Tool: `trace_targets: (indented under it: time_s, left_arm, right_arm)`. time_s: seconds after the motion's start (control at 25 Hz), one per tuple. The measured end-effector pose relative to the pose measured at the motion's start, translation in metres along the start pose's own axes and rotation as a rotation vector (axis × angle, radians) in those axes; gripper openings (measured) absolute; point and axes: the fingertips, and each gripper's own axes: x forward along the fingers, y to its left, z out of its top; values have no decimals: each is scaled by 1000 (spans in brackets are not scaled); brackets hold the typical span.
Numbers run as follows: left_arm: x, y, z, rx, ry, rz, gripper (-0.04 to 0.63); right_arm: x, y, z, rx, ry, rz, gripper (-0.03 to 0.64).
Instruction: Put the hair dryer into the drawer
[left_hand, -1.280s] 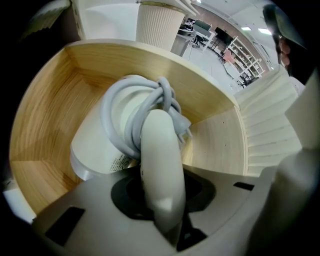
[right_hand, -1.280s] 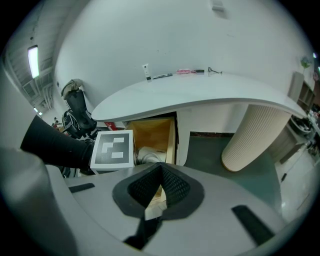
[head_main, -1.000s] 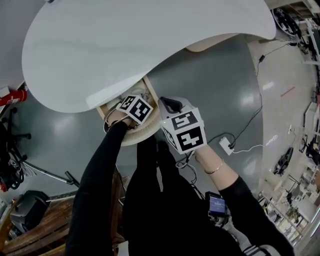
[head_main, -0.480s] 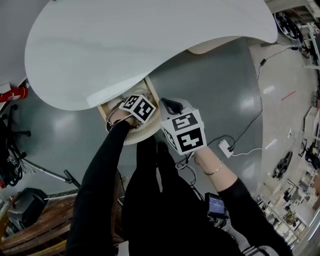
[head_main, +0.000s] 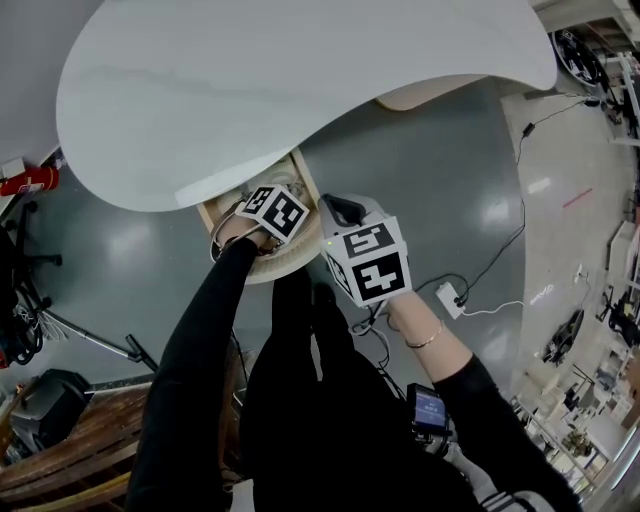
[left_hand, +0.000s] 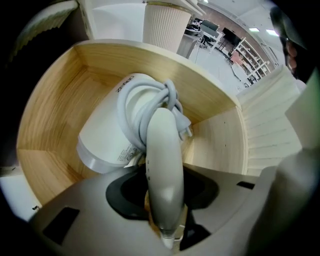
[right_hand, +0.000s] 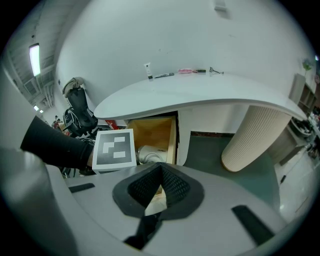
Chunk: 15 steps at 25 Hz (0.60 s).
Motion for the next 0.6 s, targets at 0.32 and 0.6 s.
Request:
trace_targets:
  time_s: [0.32,0.6]
  left_arm:
    - [-15,4,3,-13,-36,34,190]
    - [-45,1,14,-36,-133,44,190]
  right_arm:
    - [-5,2,8,-33,-14,-2,2]
    - [-12,6,10,-42,-27,1,2]
